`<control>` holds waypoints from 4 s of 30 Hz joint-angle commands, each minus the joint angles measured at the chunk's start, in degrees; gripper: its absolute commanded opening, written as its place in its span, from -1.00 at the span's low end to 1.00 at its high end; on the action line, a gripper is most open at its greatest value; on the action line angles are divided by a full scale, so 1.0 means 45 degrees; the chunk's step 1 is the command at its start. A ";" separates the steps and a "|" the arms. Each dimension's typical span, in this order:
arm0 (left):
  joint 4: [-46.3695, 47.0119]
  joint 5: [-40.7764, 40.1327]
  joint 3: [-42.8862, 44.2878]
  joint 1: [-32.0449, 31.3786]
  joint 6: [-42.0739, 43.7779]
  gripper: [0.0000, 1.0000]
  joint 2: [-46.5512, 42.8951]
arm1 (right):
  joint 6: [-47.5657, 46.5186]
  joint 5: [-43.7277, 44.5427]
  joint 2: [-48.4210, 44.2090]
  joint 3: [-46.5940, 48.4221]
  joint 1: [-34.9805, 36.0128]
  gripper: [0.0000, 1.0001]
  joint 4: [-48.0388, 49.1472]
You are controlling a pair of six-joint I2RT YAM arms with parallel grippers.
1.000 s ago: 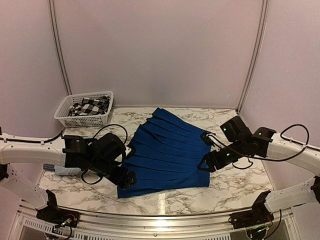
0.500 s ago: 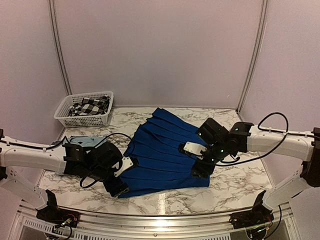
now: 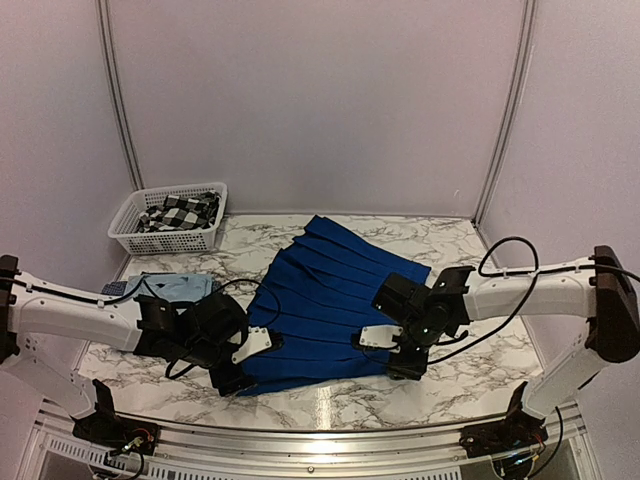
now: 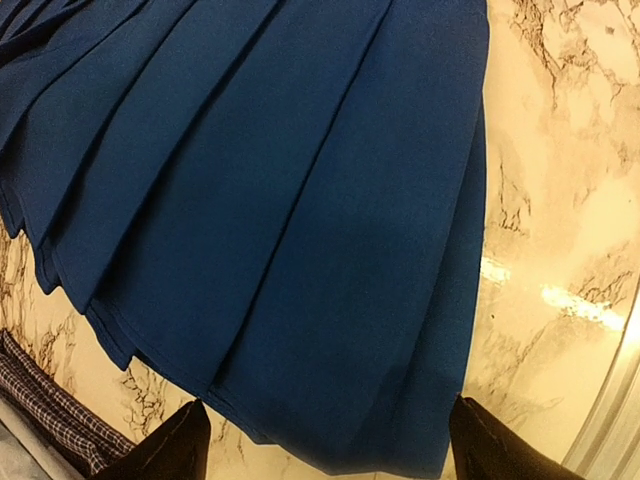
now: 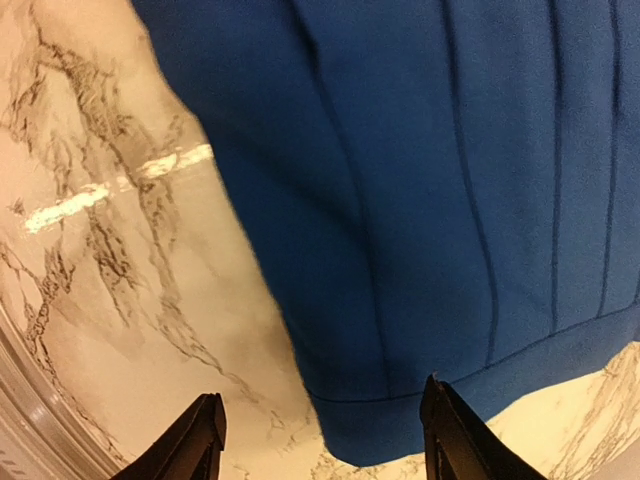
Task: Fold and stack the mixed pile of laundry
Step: Pick up the flattened skirt from the center of the board, then fold the flattened skirt at the center of the board.
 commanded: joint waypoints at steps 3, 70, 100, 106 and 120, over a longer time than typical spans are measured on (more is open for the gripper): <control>0.1048 0.0023 -0.0448 -0.0036 0.0879 0.67 0.0647 | -0.0160 0.0630 0.0846 -0.0198 0.0681 0.24 0.0047; -0.1418 0.3052 0.6852 0.3985 0.1721 -1.00 0.6826 | 0.0994 -0.2462 0.5005 0.3325 -0.3750 -1.00 0.1374; -0.3452 0.1848 1.2574 0.6169 0.3848 -1.00 0.7310 | 0.1093 -0.3186 0.3239 0.6149 -0.4624 -1.00 -0.1157; -0.3422 0.1843 1.4415 0.6857 0.3482 -1.00 0.9953 | 0.0991 -0.2983 0.5017 0.6883 -0.5356 -0.92 -0.0743; -0.2463 0.0086 1.5004 0.7087 -0.0905 0.98 0.8976 | 0.2238 -0.4695 0.6389 0.8695 -0.6806 0.11 -0.0724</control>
